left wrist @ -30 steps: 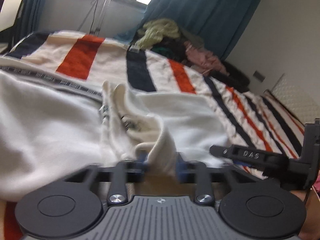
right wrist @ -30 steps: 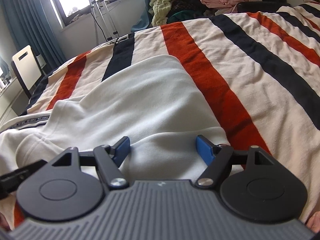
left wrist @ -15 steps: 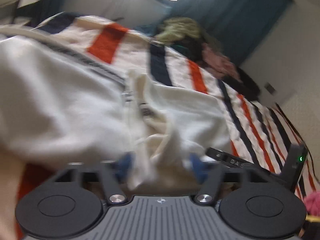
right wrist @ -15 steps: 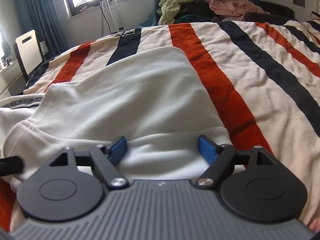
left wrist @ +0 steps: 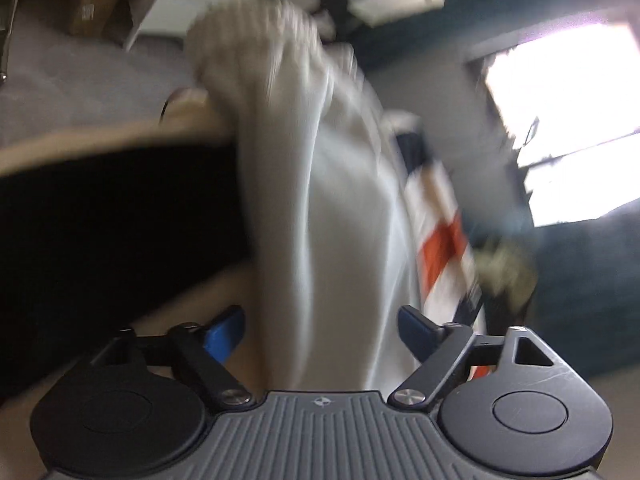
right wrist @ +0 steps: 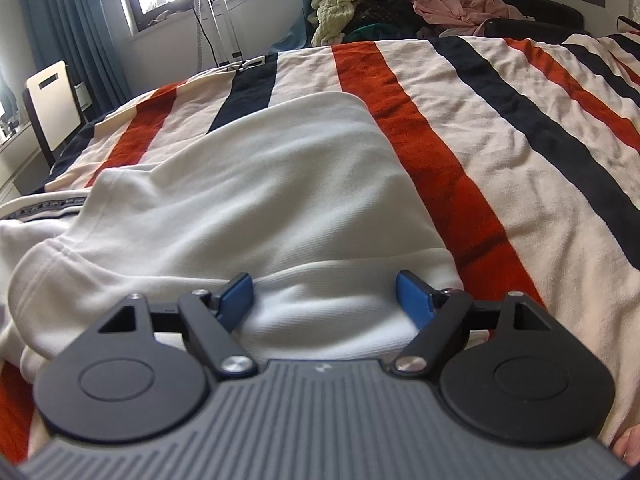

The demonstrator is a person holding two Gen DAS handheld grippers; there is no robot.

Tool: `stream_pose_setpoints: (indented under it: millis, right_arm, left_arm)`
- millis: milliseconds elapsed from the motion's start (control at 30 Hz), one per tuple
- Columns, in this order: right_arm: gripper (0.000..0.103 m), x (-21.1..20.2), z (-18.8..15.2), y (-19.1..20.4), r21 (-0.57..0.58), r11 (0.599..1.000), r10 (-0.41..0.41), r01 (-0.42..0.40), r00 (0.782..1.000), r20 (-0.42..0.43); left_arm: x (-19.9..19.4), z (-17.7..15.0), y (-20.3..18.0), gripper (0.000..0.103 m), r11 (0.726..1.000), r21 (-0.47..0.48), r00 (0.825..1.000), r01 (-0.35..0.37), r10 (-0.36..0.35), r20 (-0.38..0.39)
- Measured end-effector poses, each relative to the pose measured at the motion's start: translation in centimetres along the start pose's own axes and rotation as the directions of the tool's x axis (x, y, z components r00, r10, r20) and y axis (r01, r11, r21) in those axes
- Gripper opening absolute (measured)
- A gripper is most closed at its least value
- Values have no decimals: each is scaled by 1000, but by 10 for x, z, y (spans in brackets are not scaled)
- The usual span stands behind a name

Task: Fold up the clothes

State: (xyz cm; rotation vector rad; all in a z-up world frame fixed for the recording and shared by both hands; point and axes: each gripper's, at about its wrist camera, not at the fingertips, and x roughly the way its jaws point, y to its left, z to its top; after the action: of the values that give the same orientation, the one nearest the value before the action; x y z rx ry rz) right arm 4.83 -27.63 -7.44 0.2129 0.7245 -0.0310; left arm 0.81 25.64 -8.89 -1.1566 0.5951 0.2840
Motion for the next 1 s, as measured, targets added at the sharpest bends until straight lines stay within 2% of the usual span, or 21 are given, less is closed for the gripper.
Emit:
stream_pose_setpoints:
  millis: [67,167,233,267,300,400,467,600,700,833,900,1000]
  right_arm:
    - [80,0,0,0,-2,1000,-2,2,1000,0]
    - [80,1,1,1,-5,1000,-5,5,1000,1]
    - [80,0,1,1,-7,1000,-5,5,1000,2]
    - [80,0,1,1,-8,1000,-4,4,1000,3]
    - [80,0,0,1,-17,1000,-4,4,1000,7]
    - [82,3,-3,4,-45,999,-10,11,1000,14]
    - [82,3,-3,4,-48,999,-12,13,1000,14]
    - [80,0,0,-2,-7,1000,-3,3,1000,9]
    - [80,-6,4,-4,9,1000,-21,21,1000,18]
    - [81,-22,11,-10,11,997,-74,73,994,75]
    - [80,-30,16,-19,52,996,-84,79,991,101]
    - [81,-43,23,-38,153,986,-93,72,987,135]
  left_arm:
    - [12,13,2,82,1000,-19,999,-7,7,44]
    - [26,30,4,71,999,3,992,-53,52,113]
    - [29,34,4,55,998,31,986,-63,57,154]
    - [29,33,2,27,998,44,985,-42,34,168]
    - [27,32,0,20,997,64,983,-33,21,185]
    - [16,18,-23,15,973,214,966,-85,28,257]
    - [6,4,-45,14,933,335,946,-132,18,324]
    - [-15,-38,-92,14,813,541,891,-216,-62,449]
    - [-30,-75,-131,13,729,637,844,-251,-158,513]
    - [-37,-134,-198,13,600,749,780,-281,-313,543]
    - [-42,-167,-225,13,544,797,771,-262,-379,512]
    - [-45,-230,-258,13,483,849,759,-214,-465,456]
